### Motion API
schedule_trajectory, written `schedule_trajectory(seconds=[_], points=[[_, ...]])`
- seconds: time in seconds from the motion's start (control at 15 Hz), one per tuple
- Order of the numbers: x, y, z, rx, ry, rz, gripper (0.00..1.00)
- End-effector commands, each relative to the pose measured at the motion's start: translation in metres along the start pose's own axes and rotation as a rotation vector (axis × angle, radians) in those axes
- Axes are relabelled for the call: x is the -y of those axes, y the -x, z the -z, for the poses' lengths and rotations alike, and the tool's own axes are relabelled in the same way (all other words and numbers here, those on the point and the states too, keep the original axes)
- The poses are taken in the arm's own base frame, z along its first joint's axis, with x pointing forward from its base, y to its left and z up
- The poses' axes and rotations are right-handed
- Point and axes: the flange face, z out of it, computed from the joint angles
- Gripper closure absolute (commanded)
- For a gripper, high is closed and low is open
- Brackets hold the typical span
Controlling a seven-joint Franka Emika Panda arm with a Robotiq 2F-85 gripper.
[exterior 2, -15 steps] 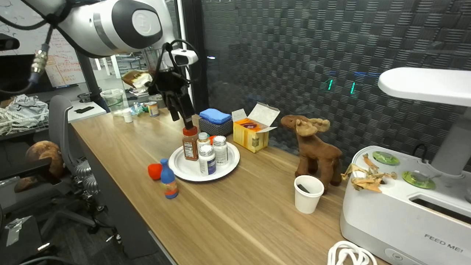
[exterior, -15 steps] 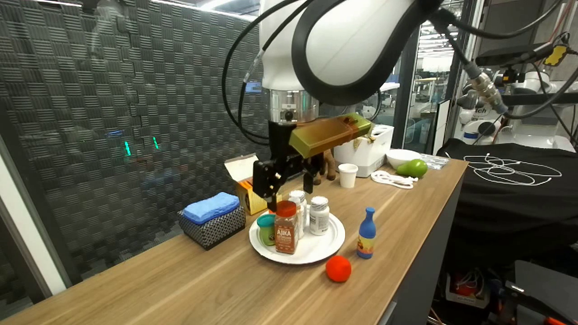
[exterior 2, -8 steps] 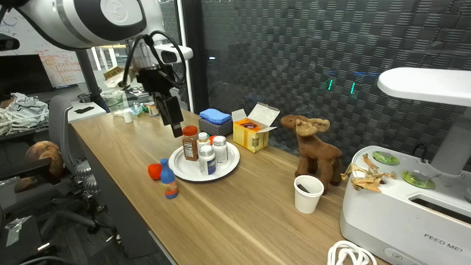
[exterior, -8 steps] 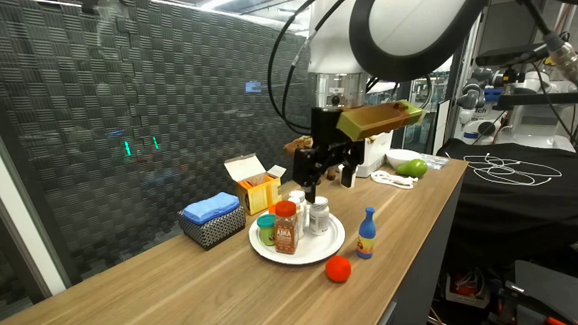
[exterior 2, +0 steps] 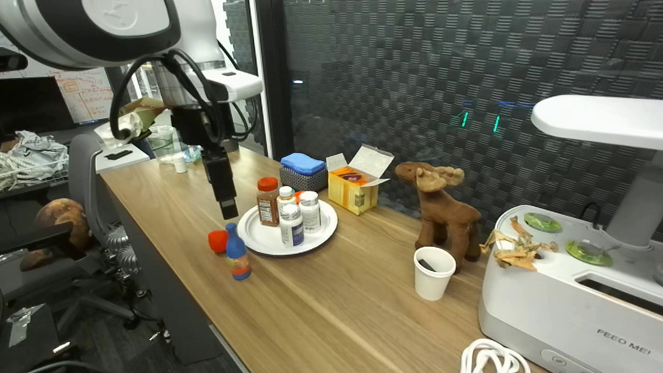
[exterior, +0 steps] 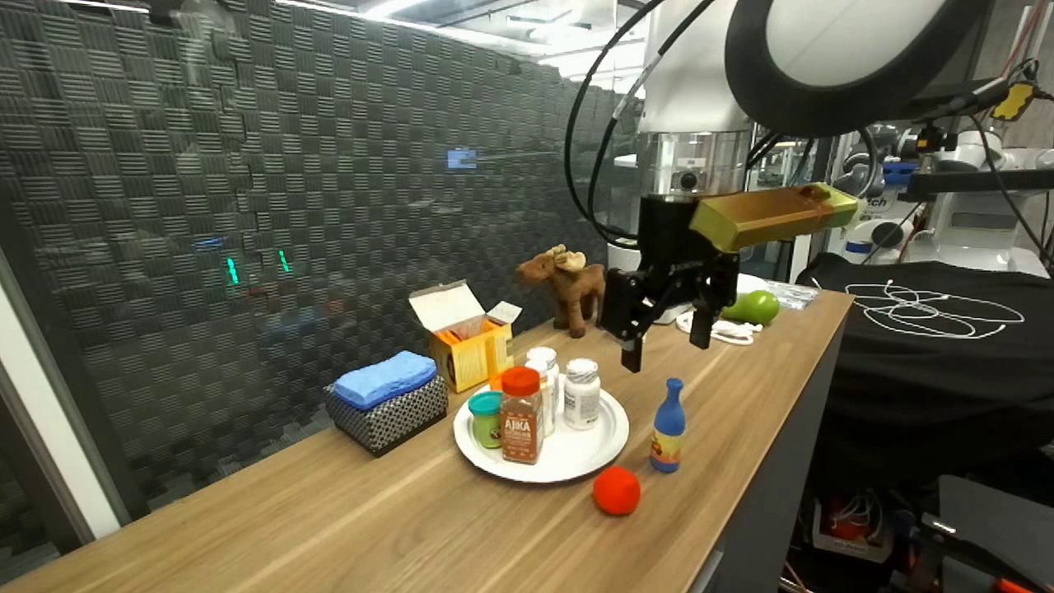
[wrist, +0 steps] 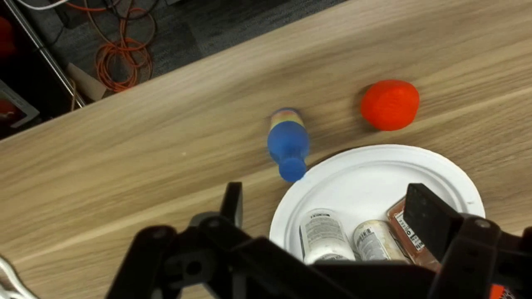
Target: Put the bottles on the tray
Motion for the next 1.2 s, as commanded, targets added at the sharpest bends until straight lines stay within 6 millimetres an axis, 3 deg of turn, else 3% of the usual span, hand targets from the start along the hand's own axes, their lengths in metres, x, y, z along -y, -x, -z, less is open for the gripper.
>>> schedule_trajectory(seconds=[0.0, 1.07, 1.13], points=[[-0.008, 0.006, -0.003, 0.035, -0.031, -0.054, 0.00], [-0.011, -0.012, -0.038, 0.058, -0.020, -0.168, 0.00], [-0.012, -0.013, -0.039, 0.058, -0.021, -0.174, 0.03]])
